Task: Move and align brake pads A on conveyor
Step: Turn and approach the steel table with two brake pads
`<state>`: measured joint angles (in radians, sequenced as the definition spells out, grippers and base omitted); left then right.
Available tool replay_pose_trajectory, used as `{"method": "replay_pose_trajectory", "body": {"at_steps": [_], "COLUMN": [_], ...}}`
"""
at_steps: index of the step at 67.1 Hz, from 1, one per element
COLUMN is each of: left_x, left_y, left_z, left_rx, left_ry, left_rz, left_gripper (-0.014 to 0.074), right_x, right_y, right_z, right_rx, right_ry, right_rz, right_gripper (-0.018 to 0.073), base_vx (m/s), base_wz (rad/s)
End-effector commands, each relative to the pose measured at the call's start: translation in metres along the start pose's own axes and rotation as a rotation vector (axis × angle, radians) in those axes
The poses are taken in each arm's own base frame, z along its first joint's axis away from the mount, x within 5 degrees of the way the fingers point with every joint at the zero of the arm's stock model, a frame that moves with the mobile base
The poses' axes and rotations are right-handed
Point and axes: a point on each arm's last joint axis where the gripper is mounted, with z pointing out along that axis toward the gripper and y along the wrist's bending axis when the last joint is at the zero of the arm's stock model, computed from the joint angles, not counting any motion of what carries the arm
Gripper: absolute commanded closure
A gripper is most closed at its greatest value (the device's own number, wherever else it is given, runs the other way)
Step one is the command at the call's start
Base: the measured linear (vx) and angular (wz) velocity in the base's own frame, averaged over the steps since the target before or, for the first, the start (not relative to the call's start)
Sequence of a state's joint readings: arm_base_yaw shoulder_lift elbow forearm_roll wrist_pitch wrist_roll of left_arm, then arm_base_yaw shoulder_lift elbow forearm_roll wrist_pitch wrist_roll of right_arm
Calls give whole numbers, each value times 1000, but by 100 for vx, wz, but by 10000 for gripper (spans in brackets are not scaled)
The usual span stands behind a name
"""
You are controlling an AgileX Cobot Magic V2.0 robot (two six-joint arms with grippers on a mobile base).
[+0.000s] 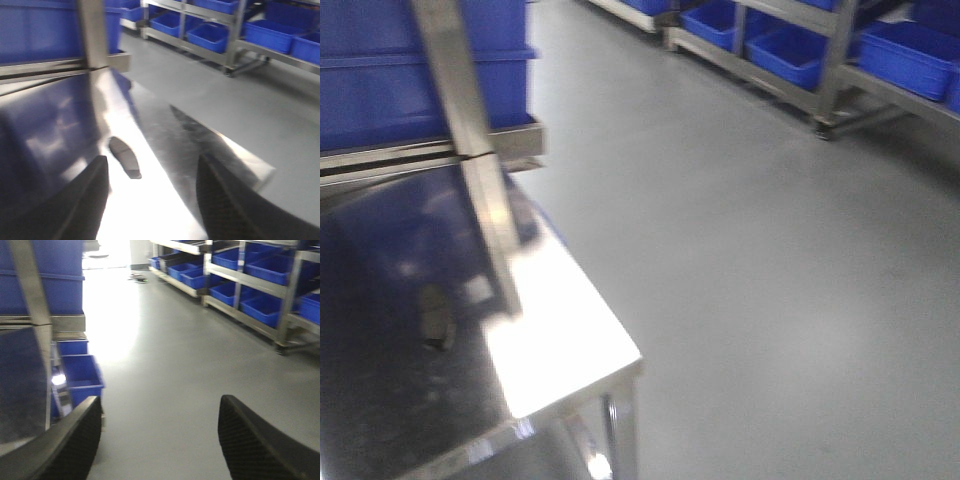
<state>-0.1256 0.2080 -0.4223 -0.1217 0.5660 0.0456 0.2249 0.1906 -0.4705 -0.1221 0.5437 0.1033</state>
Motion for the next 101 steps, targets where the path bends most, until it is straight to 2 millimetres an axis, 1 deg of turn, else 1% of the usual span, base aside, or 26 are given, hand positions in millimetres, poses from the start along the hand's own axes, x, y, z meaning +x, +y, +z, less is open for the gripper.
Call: {"method": "replay_pose_trajectory", "body": {"at_steps": [1, 28, 52, 68, 101], "left_x": [-13, -13, -13, -13, -13], "left_y": [-1, -1, -1, -1, -1], "left_z": [-1, -1, -1, -1, -1], "left_rx": [7, 7, 7, 7, 7], "left_ry": [-81, -81, -81, -81, -81], "left_rz": [-12, -12, -12, -12, -12], "left_gripper": [224, 224, 224, 224, 224], "right_x": [-14, -14, -14, -14, -14], "right_y": [0, 0, 0, 0, 0], "right_z": [-1, -1, -1, -1, -1], "right_rx": [0, 0, 0, 0, 0], "right_ry": [-87, -87, -87, -87, -87], "right_rz": [-10, -10, -10, -10, -10], "right_gripper": [75, 75, 75, 75, 75], "base_vx": [21, 19, 13, 6, 0], "base_wz": [81, 74, 51, 22, 0]}}
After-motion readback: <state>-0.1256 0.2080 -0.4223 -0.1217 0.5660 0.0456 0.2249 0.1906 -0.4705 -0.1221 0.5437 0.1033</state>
